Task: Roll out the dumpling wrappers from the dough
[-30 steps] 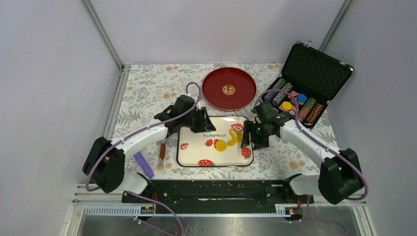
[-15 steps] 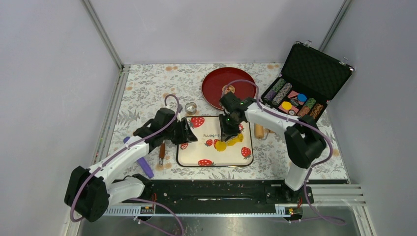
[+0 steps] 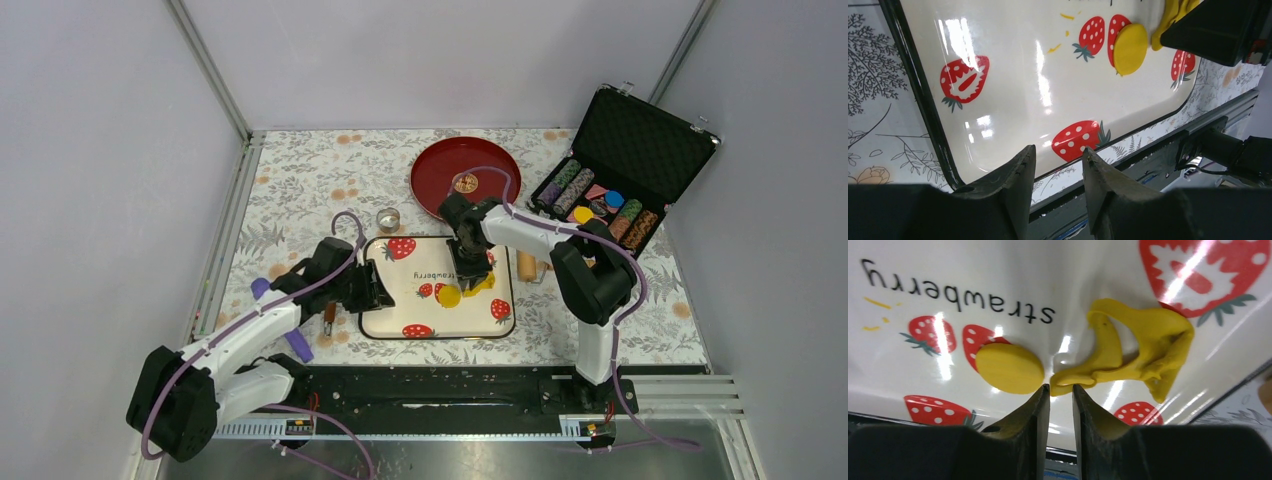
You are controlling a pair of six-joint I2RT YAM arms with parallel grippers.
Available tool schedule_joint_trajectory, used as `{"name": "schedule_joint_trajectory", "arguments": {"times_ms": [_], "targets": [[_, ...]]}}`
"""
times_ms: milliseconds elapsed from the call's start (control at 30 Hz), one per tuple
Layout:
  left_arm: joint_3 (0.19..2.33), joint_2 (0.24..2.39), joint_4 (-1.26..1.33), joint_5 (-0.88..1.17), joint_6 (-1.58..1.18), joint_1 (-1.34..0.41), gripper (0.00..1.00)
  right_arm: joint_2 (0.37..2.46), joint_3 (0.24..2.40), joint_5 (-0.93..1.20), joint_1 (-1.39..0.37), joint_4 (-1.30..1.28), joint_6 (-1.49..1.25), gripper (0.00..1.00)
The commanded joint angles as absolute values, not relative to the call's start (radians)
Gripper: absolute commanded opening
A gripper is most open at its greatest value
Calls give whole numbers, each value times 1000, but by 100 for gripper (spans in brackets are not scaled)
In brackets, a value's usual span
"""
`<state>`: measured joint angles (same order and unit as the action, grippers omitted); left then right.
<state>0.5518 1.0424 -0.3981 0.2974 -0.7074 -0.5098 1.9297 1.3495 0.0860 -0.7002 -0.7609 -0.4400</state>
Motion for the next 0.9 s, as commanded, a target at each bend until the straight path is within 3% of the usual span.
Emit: {"name": "schedule_joint_trajectory", "arguments": {"times_ms": [0,400,700,867], "targets": [[529,1028,-343,296,-715,-503,39,1926,1386,-50,-692,-846,-414,31],[503,1012,-329,300,-726,-503,40,1903,1381,-239,-638,-922,-366,33],[521,973,-405,255,-704,-503,42,1817,1331,-102,-628,-883,-377,37],[534,953,-454,230,-684,-502,43,1746,1271,10,-627,-823,-436,62]]}}
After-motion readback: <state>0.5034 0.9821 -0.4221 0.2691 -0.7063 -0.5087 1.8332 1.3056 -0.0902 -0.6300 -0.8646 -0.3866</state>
